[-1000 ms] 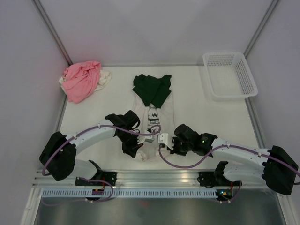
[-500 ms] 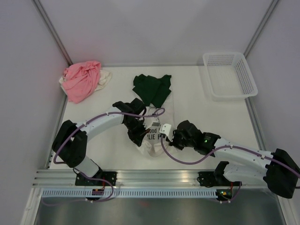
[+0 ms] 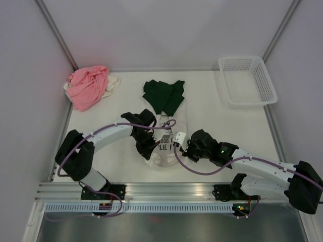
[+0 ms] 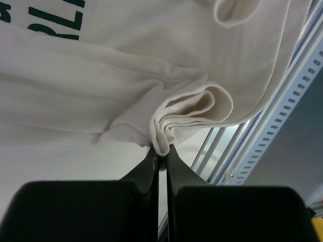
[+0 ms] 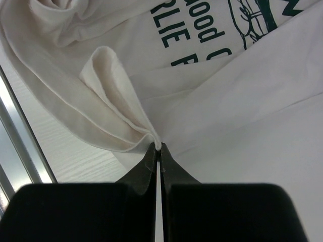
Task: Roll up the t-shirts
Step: Roll the tshirt
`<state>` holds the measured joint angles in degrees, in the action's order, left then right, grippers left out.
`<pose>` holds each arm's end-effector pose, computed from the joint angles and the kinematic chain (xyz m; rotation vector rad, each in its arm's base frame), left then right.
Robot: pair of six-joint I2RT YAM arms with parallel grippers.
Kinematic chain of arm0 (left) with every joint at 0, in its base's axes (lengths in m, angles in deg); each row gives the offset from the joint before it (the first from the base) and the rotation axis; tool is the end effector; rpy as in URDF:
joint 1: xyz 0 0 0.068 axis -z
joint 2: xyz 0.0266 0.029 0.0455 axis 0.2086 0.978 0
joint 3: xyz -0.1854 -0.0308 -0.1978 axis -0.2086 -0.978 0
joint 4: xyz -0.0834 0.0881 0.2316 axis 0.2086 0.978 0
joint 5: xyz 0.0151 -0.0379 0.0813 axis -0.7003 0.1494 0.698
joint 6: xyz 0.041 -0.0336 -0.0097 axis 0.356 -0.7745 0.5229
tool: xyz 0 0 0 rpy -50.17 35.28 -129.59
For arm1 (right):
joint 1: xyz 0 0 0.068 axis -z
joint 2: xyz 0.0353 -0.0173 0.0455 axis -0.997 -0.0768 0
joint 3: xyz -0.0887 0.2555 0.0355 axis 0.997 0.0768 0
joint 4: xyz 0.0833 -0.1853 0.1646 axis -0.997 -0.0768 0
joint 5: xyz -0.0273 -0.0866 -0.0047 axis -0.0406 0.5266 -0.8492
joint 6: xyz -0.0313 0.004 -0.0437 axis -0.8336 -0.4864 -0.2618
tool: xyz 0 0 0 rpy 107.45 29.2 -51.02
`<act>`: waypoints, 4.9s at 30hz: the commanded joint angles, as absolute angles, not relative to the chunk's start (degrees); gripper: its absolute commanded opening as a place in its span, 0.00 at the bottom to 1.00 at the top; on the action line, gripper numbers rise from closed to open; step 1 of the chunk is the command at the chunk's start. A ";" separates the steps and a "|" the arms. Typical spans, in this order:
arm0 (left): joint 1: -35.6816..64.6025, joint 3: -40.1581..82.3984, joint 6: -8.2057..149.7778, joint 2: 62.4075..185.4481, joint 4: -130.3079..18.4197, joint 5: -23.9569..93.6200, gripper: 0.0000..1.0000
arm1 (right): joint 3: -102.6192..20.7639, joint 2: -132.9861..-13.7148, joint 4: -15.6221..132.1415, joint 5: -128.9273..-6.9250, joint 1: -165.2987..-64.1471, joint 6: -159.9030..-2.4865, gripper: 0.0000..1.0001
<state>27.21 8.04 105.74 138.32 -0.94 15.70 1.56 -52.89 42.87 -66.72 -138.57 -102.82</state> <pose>0.2003 -0.1849 0.1991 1.5978 2.5482 -0.7491 0.1262 0.1740 0.2085 -1.3686 1.9346 0.4590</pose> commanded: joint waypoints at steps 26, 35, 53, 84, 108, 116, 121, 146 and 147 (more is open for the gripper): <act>27.07 0.45 113.47 126.04 -12.27 15.58 0.03 | -0.01 -54.41 40.58 -69.51 -138.33 -112.52 0.00; 27.07 -0.52 112.69 132.19 -5.42 16.12 0.05 | 0.52 -54.49 33.73 -81.28 -138.33 -120.87 0.00; 26.99 7.05 101.53 130.88 -8.92 8.12 0.08 | 0.69 -54.14 40.48 -78.92 -134.13 -114.64 0.00; 6.68 19.62 95.54 139.77 -3.75 8.63 0.55 | -10.91 -69.88 47.26 -85.24 -111.35 -94.27 0.36; 20.57 9.41 96.27 141.86 -4.97 15.68 0.50 | 4.03 -68.29 50.94 -87.35 -111.61 -60.06 0.29; 20.92 8.72 98.36 145.99 -0.41 12.51 0.47 | 2.89 -72.42 49.20 -91.84 -111.70 -63.39 0.28; 20.92 8.53 96.61 147.40 -0.67 14.53 0.45 | 3.51 -71.81 46.38 -92.01 -111.70 -64.19 0.26; 19.77 8.01 92.56 139.93 -6.29 20.86 0.43 | 3.06 -71.73 46.37 -92.63 -111.70 -64.28 0.09; 20.13 8.01 92.74 140.54 -6.12 20.68 0.43 | 3.15 -71.81 46.55 -92.63 -111.70 -64.19 0.09</act>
<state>19.58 8.02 93.72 141.47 -4.26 19.45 3.92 -73.19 45.73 -92.82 -111.53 -63.87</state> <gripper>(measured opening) 0.429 0.092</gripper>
